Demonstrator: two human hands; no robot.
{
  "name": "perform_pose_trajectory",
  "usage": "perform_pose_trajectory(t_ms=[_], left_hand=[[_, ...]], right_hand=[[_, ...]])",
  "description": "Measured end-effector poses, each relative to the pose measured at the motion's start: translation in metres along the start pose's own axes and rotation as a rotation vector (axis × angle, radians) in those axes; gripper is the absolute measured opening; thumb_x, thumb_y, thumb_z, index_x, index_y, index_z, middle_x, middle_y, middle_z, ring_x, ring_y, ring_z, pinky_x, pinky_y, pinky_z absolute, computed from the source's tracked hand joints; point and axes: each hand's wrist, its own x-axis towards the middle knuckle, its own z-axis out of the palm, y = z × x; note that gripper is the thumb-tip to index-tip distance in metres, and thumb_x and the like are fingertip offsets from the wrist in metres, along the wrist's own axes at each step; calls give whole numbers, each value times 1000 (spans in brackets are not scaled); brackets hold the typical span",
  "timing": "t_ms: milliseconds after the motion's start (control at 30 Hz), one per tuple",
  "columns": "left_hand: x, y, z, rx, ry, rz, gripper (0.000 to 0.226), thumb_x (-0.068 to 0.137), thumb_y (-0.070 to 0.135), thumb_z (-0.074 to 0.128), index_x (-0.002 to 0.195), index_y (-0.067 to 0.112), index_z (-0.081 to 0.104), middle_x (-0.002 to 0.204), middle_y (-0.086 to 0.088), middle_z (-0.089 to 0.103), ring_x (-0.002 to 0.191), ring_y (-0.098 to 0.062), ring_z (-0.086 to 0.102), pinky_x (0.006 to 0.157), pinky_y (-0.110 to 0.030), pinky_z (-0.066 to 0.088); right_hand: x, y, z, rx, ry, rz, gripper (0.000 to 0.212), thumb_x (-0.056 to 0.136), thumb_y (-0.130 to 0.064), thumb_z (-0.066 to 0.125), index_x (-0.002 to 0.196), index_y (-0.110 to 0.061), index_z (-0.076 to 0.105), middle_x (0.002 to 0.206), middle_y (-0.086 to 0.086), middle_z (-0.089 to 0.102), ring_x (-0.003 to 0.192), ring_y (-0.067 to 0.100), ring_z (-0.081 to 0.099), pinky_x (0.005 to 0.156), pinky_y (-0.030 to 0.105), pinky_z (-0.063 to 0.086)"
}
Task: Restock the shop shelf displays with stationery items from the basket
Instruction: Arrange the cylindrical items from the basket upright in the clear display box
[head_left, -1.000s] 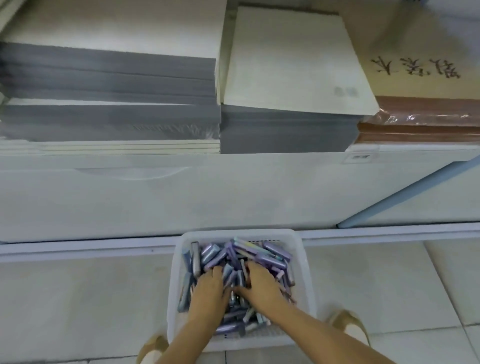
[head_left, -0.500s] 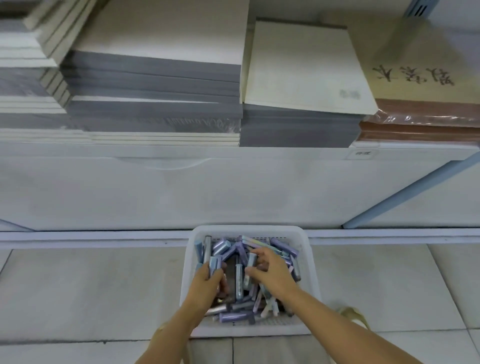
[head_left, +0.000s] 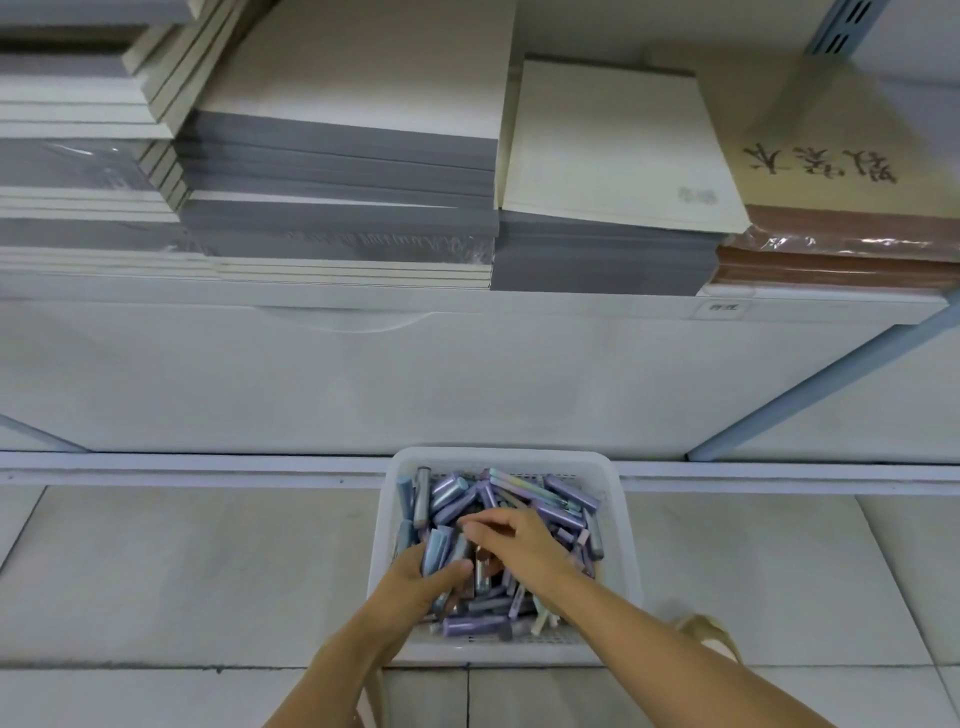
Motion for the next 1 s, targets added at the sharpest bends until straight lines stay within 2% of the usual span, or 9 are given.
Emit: perform_pose_trajectory(t_ms=[133, 233, 367, 467, 567, 667, 800, 933, 1000], left_hand=[[1, -8, -12, 62, 199, -8, 11, 89, 2, 62, 80, 2, 56, 58, -8, 59, 49, -14, 53, 49, -25, 46], [0, -12, -26, 15, 392, 29, 11, 86, -4, 60, 80, 4, 56, 53, -8, 56, 47, -18, 50, 50, -31, 44], [-2, -16, -37, -47, 463, 35, 8, 87, 6, 66, 87, 5, 59, 53, -9, 57, 47, -19, 52, 52, -33, 48], [-3, -18, -39, -107, 450, 41, 8, 88, 5, 65, 87, -2, 60, 55, -13, 60, 49, -23, 57, 52, -31, 52], [-1, -14, -37, -139, 447, 65, 7, 87, 2, 65, 89, -4, 61, 66, -20, 68, 56, -25, 63, 53, -30, 54], [3, -7, -35, -194, 389, 60, 11, 87, 4, 66, 96, -1, 66, 78, -18, 72, 63, -20, 68, 53, -26, 52], [3, -1, -32, -264, 315, 39, 15, 88, 13, 68, 98, 1, 66, 73, -11, 71, 59, -17, 66, 51, -24, 51], [4, -3, -39, -166, 473, 39, 14, 86, 14, 71, 90, 2, 64, 58, -4, 67, 44, -13, 59, 40, -23, 46], [4, -4, -45, -215, 547, 49, 12, 87, 14, 69, 93, 5, 64, 70, -6, 74, 55, -15, 68, 41, -23, 47]], right_hand=[[9, 12, 0, -513, 198, 82, 29, 91, -41, 62, 102, -15, 62, 89, 1, 67, 75, 12, 61, 63, 21, 46], [11, 24, 9, -733, 172, 25, 33, 86, -49, 65, 85, -17, 57, 68, -5, 55, 59, 7, 48, 50, 20, 31], [20, 31, 12, -678, 240, 27, 24, 86, -35, 68, 78, -21, 51, 67, -7, 52, 59, 5, 47, 52, 21, 36], [29, 23, 2, -512, 245, -13, 15, 85, -26, 69, 86, -13, 61, 78, 2, 64, 70, 12, 57, 69, 27, 48], [32, 2, -1, -196, -17, -29, 10, 87, -28, 70, 96, -25, 67, 90, -5, 71, 84, 13, 67, 80, 32, 57], [31, -16, 11, -194, -303, -49, 19, 87, -26, 70, 105, -30, 65, 95, -5, 73, 87, 8, 70, 78, 22, 55], [27, -24, 33, -215, -215, -133, 29, 83, -20, 75, 107, -17, 59, 94, 0, 72, 85, 9, 69, 80, 26, 57], [27, -30, 36, -259, -264, -156, 30, 87, -12, 70, 116, -15, 64, 100, 1, 71, 88, 10, 70, 85, 29, 57], [30, -31, 33, -309, -99, -183, 28, 90, -15, 66, 117, -18, 63, 98, -5, 68, 82, 6, 68, 83, 29, 57]])
